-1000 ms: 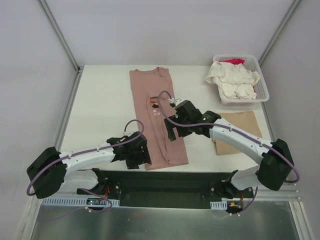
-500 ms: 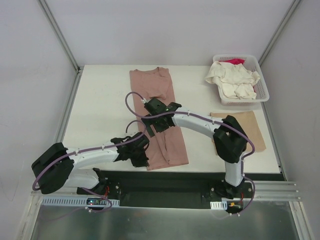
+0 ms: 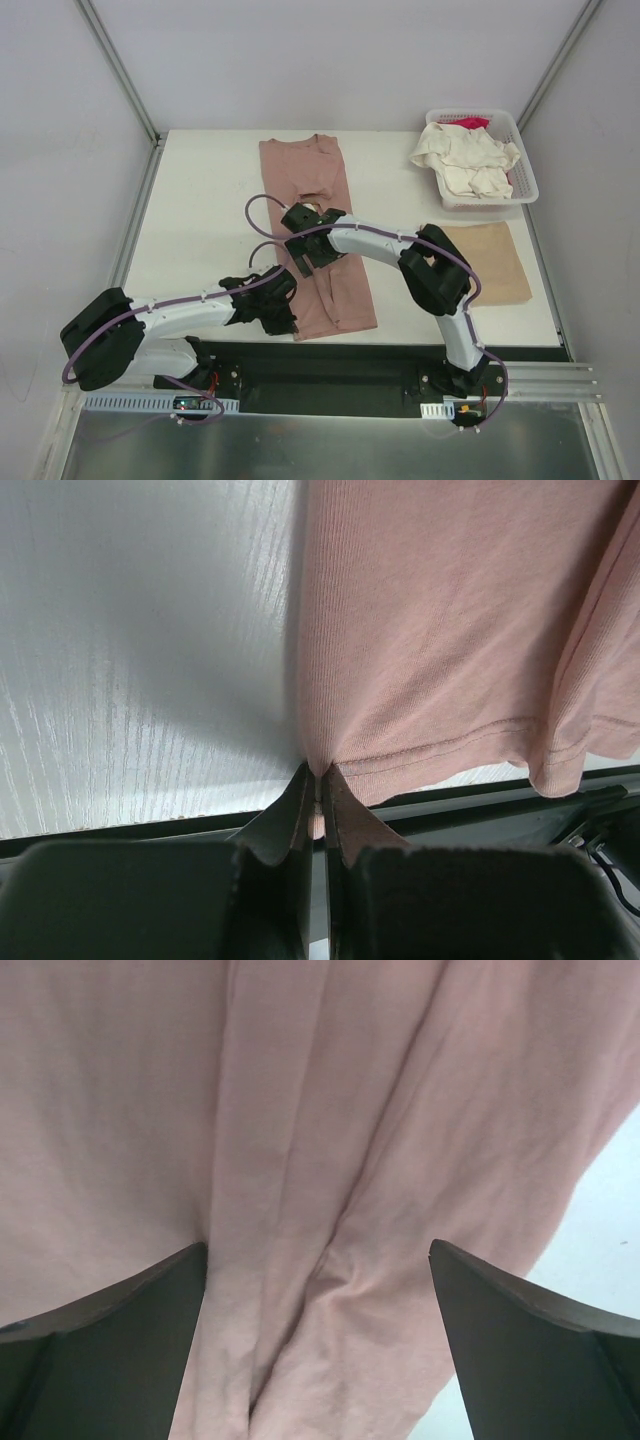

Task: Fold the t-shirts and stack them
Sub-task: Rotate the tshirt 90 degrees

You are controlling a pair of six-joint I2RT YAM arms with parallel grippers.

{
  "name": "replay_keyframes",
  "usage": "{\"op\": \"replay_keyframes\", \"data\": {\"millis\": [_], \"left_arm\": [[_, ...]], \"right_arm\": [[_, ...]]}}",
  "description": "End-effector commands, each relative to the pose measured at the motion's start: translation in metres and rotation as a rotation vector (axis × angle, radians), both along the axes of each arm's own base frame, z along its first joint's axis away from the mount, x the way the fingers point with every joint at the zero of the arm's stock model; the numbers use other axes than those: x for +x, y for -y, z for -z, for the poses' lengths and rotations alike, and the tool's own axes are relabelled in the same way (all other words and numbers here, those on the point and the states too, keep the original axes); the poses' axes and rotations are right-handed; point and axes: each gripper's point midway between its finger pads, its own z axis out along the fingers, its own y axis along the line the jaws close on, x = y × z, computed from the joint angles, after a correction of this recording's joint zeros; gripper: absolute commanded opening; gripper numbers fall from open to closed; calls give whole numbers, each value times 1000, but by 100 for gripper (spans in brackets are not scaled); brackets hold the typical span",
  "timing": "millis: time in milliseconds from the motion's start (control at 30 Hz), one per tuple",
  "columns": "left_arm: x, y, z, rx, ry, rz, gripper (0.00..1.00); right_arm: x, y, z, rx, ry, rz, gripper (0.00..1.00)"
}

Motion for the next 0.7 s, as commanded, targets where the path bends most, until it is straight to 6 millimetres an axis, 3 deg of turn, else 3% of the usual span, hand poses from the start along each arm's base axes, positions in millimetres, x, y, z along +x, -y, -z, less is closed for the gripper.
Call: {"op": "replay_keyframes", "data": {"millis": [0,133,333,533,667], "left_arm": [[-21,-26,18,97,-69,5,0],[-25,-31,21,104,-78,-8,0],[-28,-34,23,101,-81,-15,0],[-29,-34,23,98,-84,-13,0],[-30,-34,22,97,-87,-11,0]], "right_arm": [[19,12,-14,-49,68,33,97],[22,23,-15,-55,67,73,97],[27,43,-40,-9,111,126,97],[32,67,-44,20,92,197,97],[31,57,-51,128,53,165,97]]}}
